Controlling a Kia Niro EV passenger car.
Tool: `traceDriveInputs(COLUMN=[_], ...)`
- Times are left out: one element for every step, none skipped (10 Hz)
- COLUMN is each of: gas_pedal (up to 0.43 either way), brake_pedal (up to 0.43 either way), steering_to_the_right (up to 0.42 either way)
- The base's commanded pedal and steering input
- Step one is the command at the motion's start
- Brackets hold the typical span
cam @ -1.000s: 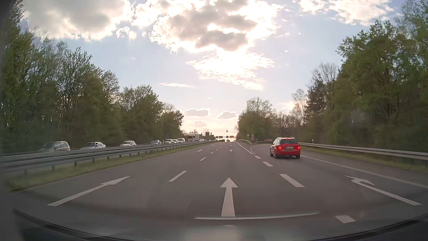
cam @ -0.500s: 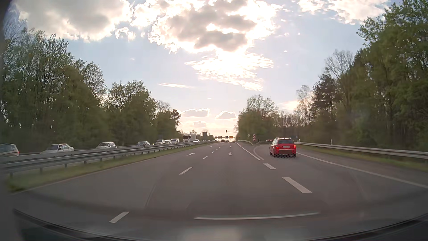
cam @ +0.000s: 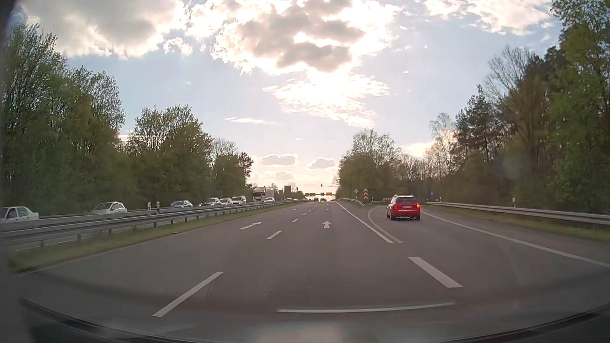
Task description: Follow the waypoints while adhering to traffic rules and regulations
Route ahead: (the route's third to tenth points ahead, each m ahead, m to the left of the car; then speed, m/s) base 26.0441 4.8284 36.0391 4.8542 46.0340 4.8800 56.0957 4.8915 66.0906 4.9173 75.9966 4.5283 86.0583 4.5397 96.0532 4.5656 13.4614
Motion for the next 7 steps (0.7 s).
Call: traceDriveInputs(gas_pedal=[0.0,0.0,0.0,0.0,0.0,0.0,0.0], brake_pedal=[0.0,0.0,0.0,0.0,0.0,0.0,0.0], steering_to_the_right=[-0.002,-0.004,-0.004,-0.004,-0.004,-0.004,-0.004])
